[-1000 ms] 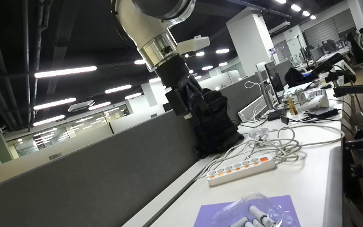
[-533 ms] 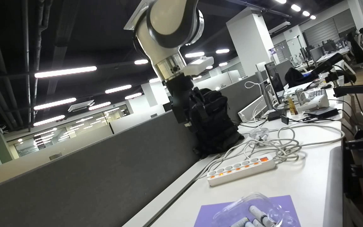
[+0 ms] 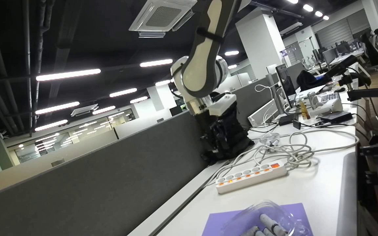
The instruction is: Turn off the second switch from the left
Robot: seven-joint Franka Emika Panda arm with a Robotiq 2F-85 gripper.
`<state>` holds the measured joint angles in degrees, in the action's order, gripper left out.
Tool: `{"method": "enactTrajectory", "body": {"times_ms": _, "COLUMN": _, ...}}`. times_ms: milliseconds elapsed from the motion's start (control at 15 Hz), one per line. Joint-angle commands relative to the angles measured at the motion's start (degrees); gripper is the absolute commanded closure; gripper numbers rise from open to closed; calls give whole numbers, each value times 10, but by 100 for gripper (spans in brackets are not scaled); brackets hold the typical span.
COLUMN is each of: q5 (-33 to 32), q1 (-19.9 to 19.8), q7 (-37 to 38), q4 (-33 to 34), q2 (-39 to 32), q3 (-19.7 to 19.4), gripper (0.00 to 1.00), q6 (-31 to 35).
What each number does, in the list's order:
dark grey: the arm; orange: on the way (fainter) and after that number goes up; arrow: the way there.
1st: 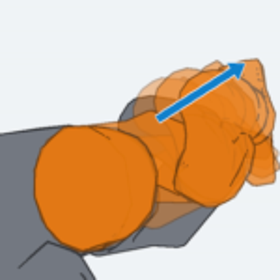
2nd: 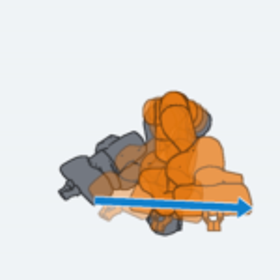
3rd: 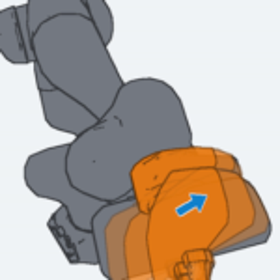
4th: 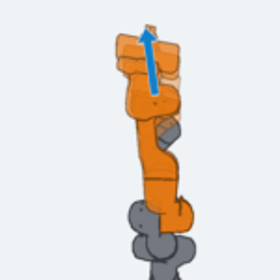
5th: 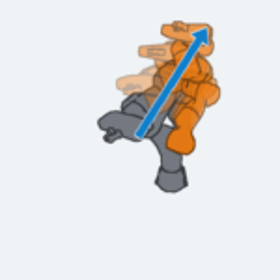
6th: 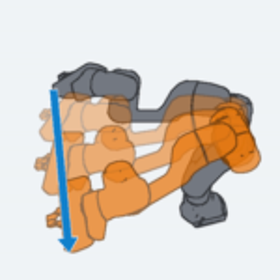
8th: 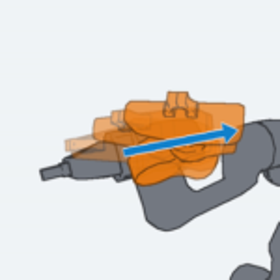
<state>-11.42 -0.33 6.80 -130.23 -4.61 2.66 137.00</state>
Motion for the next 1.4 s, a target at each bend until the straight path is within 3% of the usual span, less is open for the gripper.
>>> {"method": "enactTrajectory", "body": {"times_ms": 0, "q5": 4, "q1": 0, "q7": -6, "q4": 51, "q2": -72, "q3": -21, "gripper": 75, "q6": 15}}
{"method": "enactTrajectory", "body": {"times_ms": 267, "q5": 12, "q1": 1, "q7": 5, "q4": 82, "q2": -115, "q3": -41, "gripper": 99, "q6": 36}}
{"method": "enactTrajectory", "body": {"times_ms": 533, "q5": 15, "q1": -3, "q7": 17, "q4": 102, "q2": -132, "q3": -64, "gripper": 100, "q6": 54}}
{"method": "enactTrajectory", "body": {"times_ms": 933, "q5": 14, "q1": 4, "q7": -5, "q4": 83, "q2": -125, "q3": -59, "gripper": 100, "q6": 53}}
{"method": "enactTrajectory", "body": {"times_ms": 1133, "q5": -26, "q1": 15, "q7": 37, "q4": 70, "q2": -127, "q3": -80, "gripper": 100, "q6": 100}}
{"method": "enactTrajectory", "body": {"times_ms": 1333, "q5": 7, "q1": 1, "q7": 33, "q4": 82, "q2": -154, "q3": -84, "gripper": 100, "q6": 107}}
